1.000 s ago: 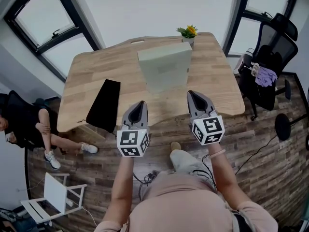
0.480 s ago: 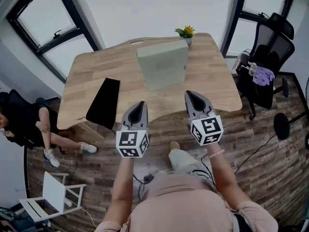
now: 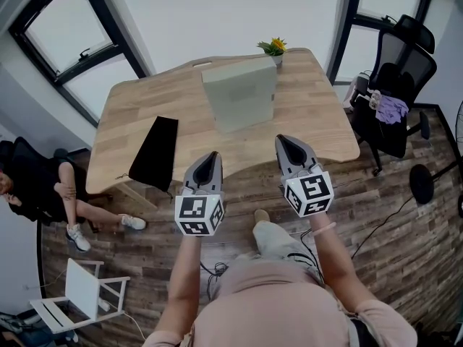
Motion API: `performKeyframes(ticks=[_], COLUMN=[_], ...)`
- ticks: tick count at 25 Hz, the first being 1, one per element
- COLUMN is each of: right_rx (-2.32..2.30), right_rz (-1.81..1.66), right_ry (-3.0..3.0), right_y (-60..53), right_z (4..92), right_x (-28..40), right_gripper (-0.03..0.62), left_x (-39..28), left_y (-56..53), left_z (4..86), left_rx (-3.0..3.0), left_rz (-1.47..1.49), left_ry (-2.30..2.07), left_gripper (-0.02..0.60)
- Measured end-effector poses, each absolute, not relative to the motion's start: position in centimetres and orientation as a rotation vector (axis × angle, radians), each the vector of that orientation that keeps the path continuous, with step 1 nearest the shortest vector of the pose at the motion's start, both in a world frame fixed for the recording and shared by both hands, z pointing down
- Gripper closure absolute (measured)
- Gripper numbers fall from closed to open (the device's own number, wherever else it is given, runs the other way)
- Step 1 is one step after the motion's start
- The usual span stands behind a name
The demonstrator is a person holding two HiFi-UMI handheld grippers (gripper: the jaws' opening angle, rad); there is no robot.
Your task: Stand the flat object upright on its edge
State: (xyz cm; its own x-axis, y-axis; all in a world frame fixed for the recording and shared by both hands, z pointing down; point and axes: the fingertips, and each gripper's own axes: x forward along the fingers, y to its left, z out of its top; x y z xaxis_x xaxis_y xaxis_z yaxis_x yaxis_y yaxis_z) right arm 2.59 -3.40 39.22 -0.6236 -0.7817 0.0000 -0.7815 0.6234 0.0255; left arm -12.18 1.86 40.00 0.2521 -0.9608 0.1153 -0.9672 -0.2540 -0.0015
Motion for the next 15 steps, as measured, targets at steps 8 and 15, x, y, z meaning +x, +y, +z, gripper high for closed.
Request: performKeyframes(ticks=[8, 15], right_rx=[1.348, 1.341], right_rz=[-0.060, -0.072], right_ry=[-2.822, -2.829], right_y=[-2.0, -1.4], right_z=[38.8, 38.5], right_x=[2.2, 1.9], right_gripper=[0.594, 0.594], left_x=[-12.2, -12.4], left_y=[3.2, 3.7], left_z=[39.7, 39.3], left_rx=[2.435, 2.431], left_rz=[0.136, 0.128], left_ry=[-1.867, -1.877], left_gripper=[0.568, 0.568])
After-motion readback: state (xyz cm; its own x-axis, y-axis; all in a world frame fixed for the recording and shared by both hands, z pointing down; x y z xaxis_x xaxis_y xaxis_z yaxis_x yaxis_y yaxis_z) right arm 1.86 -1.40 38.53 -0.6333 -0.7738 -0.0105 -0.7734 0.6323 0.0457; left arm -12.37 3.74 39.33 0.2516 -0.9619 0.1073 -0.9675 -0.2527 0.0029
